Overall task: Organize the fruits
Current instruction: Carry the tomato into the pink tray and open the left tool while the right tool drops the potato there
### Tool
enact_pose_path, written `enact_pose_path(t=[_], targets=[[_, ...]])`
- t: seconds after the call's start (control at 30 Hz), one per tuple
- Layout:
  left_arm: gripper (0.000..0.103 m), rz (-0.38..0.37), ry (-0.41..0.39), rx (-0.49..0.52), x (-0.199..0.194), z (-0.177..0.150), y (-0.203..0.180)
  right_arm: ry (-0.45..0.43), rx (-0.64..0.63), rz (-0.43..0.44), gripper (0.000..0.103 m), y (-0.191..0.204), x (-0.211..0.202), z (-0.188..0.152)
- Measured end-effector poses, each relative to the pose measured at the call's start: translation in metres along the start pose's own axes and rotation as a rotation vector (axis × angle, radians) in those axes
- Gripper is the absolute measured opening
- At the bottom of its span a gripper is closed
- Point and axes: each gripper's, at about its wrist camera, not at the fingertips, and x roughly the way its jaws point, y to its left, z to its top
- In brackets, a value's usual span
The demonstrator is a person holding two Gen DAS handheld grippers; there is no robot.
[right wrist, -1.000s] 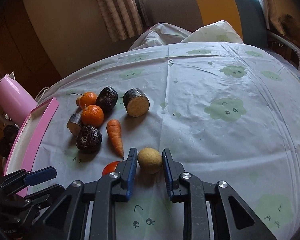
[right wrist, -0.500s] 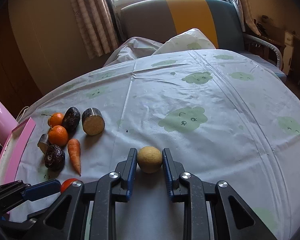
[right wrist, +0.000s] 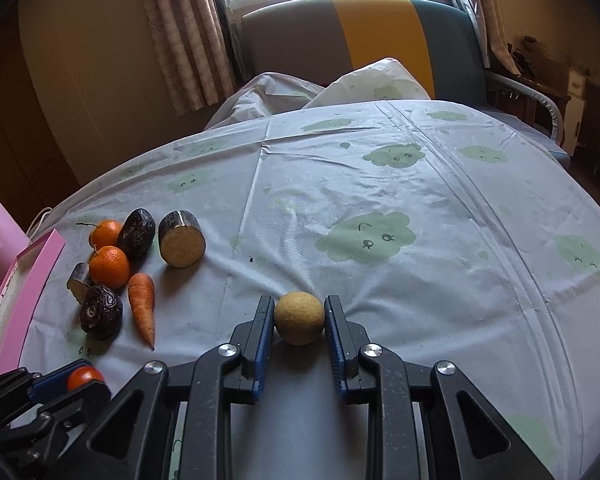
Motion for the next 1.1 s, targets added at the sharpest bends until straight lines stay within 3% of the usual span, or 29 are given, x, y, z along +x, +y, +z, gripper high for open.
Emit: enact_pose_path(t=[0.1, 0.2, 0.3, 0.57, 0.83, 1.1], targets=[[0.027, 0.079, -0.053, -0.062, -0.017, -0.002, 0.029, 0.002, -0.015, -0.017, 0.026, 0.003, 0.000, 0.000], [0.027, 0.156, -0.057, -0.153, -0.019, -0.003, 0.066, 0.005, -0.033, -0.036, 0.026, 0.006, 0.001, 0.001], [0.027, 0.183, -0.054, -0.189, -0.015, -0.009, 0.089, 0.008, -0.047, -0.053, 0.026, 0.008, 0.002, 0.001], [0.027, 0.188, -0.095, -0.175, -0.015, -0.015, 0.090, 0.014, -0.082, -0.090, 0.026, 0.014, 0.001, -0.001], [0.027, 0.188, -0.085, -0.180, -0.017, -0.012, 0.084, 0.018, -0.094, -0.104, 0.026, 0.015, 0.002, 0.000], [0.027, 0.175, -0.144, -0.182, -0.058, 0.010, 0.079, 0.017, -0.096, -0.105, 0.026, 0.016, 0.002, -0.001]])
